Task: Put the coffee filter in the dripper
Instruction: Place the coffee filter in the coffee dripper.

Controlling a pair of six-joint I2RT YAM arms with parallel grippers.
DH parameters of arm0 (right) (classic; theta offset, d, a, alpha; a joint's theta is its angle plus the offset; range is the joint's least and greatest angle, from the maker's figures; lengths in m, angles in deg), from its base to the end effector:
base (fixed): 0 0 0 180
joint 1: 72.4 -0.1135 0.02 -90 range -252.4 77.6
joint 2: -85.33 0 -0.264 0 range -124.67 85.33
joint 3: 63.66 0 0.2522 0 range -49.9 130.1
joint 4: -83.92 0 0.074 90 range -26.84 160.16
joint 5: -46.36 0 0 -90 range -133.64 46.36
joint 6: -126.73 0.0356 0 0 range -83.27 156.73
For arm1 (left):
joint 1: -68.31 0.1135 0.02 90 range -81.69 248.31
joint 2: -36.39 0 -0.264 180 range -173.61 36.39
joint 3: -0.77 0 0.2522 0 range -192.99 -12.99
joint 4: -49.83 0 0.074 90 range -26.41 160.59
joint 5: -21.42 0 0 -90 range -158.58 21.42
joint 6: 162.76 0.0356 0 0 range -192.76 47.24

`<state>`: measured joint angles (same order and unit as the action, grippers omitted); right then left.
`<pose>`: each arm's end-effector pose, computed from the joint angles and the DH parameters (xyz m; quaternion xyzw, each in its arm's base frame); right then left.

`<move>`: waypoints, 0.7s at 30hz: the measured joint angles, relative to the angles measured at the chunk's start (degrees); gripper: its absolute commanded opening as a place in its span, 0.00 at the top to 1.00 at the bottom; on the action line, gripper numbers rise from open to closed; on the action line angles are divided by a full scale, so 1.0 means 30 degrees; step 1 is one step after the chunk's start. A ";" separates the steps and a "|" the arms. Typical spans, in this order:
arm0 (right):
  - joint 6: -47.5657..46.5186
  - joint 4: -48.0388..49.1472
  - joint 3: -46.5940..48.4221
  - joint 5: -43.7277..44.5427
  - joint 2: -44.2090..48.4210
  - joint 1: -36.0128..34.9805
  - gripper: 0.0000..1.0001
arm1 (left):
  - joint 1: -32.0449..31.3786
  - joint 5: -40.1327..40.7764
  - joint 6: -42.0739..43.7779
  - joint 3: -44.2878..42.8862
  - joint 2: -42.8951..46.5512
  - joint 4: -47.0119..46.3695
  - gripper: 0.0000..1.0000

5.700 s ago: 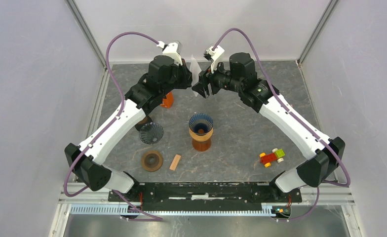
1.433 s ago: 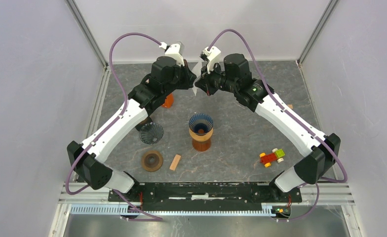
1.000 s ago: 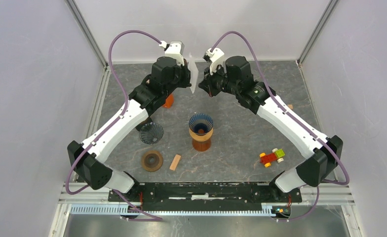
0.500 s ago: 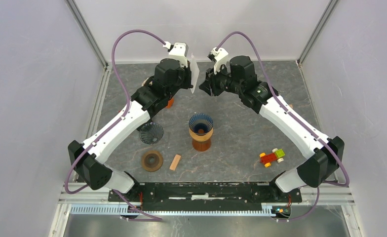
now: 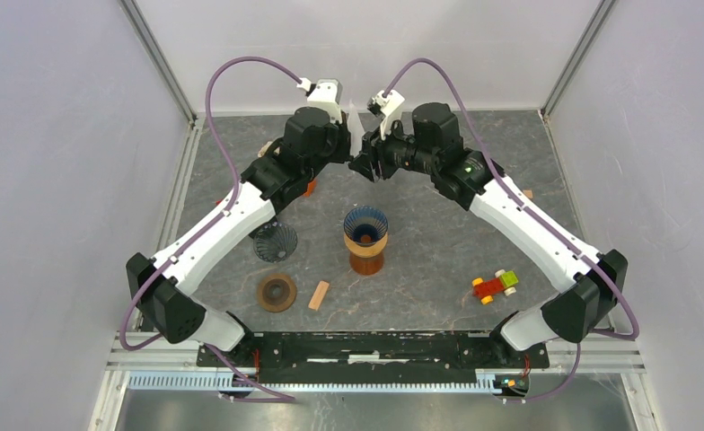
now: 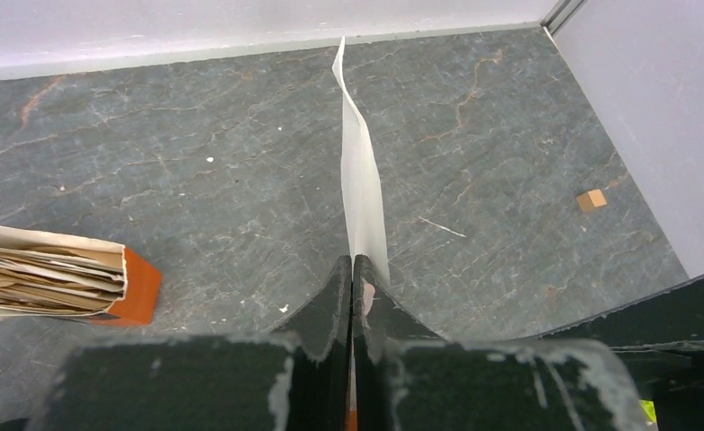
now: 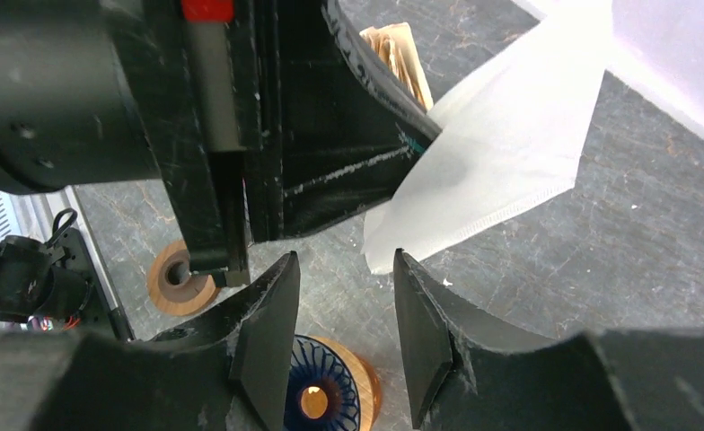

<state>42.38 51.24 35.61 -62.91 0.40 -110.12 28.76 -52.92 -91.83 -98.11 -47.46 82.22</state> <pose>0.2642 0.2192 0.4051 -0.3150 0.7412 0.3393 0.4861 0.2672 -0.2082 0.4091 0.0625 0.7998 -0.1915 0.5654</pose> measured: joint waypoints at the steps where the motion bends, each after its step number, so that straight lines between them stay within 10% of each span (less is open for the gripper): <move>1: -0.0051 -0.0015 0.0189 0.0153 0.0000 -0.0029 0.51 | 0.0000 -0.0073 -0.0109 0.0000 0.0000 0.0029 0.98; 21: -0.0342 -0.0160 0.0459 0.1523 -0.0131 -0.0051 0.56 | -0.0029 -0.0969 -0.1552 0.0000 0.0000 0.0197 0.98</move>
<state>41.35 50.76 36.99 -58.34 0.01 -110.27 28.67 -55.82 -96.49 -98.11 -47.46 82.81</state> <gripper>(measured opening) 0.450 0.030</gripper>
